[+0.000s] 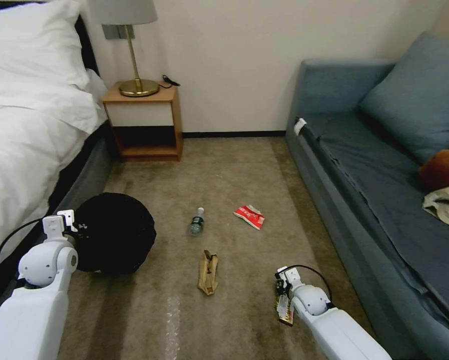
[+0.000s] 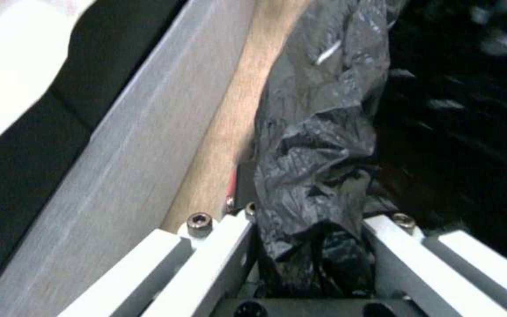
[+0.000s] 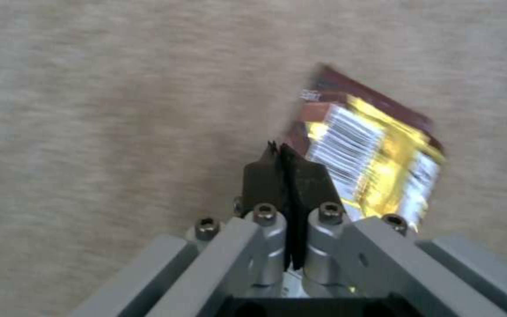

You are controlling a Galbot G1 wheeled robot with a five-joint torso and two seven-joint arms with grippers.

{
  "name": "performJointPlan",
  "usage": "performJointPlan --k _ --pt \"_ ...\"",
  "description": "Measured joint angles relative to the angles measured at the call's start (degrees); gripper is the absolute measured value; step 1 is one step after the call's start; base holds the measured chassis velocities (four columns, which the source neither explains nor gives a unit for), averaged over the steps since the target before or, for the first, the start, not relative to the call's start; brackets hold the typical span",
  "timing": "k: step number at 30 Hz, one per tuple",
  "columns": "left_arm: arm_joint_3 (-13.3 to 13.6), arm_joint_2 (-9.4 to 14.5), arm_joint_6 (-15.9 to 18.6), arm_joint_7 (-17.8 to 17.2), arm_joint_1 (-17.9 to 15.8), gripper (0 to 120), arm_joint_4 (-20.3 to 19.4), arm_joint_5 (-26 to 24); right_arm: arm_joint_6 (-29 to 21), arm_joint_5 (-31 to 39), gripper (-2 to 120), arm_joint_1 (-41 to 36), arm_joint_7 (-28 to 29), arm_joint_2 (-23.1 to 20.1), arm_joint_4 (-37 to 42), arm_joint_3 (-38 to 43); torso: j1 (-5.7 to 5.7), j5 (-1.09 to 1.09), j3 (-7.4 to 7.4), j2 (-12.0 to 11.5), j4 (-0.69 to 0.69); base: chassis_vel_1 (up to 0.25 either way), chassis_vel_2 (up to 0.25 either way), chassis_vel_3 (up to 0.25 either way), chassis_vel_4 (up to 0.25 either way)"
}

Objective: Pick up the trash bin, then pick up the garbage on the floor and place it into the trash bin.

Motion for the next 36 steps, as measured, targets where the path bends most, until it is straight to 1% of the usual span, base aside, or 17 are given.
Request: performJointPlan --k 1,2,4,11,19,27,30,32,33,34,35,36 --pt "0.0 0.0 0.0 0.0 0.0 2 0.0 0.0 0.0 0.0 0 0.0 0.0 0.0 0.0 0.0 0.0 0.0 0.0 0.0 0.0 0.0 0.0 0.0 0.0" --pt "0.0 0.0 0.1 0.3 0.1 2 0.0 -0.1 0.0 0.2 0 0.1 0.0 -0.2 0.4 0.0 0.0 0.01 0.0 0.0 0.08 0.0 0.0 0.0 0.0" --pt "0.0 0.0 0.1 0.2 0.1 2 0.0 -0.1 -0.1 0.5 0 0.2 -0.1 -0.6 0.9 0.0 0.0 0.11 -0.01 0.0 0.11 0.0 0.0 0.0 0.0" --pt "-0.1 0.3 0.1 0.4 -0.1 2 0.4 -0.2 -0.1 0.4 0 0.7 -0.2 -0.7 1.6 -0.2 0.0 0.09 -0.01 0.0 0.1 0.0 0.0 0.0 0.0" --pt "0.2 0.3 0.1 1.2 -0.4 2 0.9 -0.2 0.0 -0.4 0 1.1 -0.2 0.3 1.6 -0.7 0.0 0.09 -0.02 0.0 0.1 0.0 0.0 0.0 0.0" --pt "-0.8 -0.5 -0.3 2.6 0.5 2 -1.3 -0.2 0.8 -1.1 0 1.5 -0.3 1.5 -1.2 -0.8 0.0 0.1 -0.02 0.0 0.11 0.0 0.0 0.0 0.0" --pt "-0.9 -1.1 -0.6 3.3 0.8 2 -2.0 0.3 0.6 -0.9 0 1.6 0.0 1.2 -1.1 -0.9 0.0 0.1 -0.02 0.0 0.11 0.0 0.0 0.0 0.0" --pt "-0.9 -2.1 -1.2 4.3 1.0 2 -2.2 1.5 -0.3 0.1 0 1.6 0.4 0.2 0.1 -1.1 0.0 0.09 -0.02 0.0 0.1 0.0 0.0 0.0 0.0" --pt "-0.9 -2.1 -1.2 4.3 1.0 2 -2.2 1.5 -0.3 0.1 0 1.6 0.4 0.2 0.1 -1.1 0.0 0.09 -0.02 0.0 0.1 0.0 0.0 0.0 0.0" --pt "-0.9 -2.6 -1.6 4.9 1.0 2 -2.0 2.3 -0.7 0.6 5 1.5 0.5 -0.4 0.9 -1.2 0.0 0.09 -0.02 0.0 0.1 0.0 0.0 0.0 0.0" --pt "-0.9 -2.6 -1.6 4.9 1.0 2 -2.0 2.3 -0.7 0.6 5 1.5 0.5 -0.4 0.9 -1.2 0.0 0.09 -0.02 0.0 0.1 0.0 0.0 0.0 0.0" --pt "-1.0 -2.9 -2.0 5.3 0.9 2 -1.6 2.9 -1.2 1.4 11 1.4 0.8 -1.2 1.6 -1.4 0.0 0.1 -0.02 0.0 0.1 0.0 0.0 0.0 0.0"
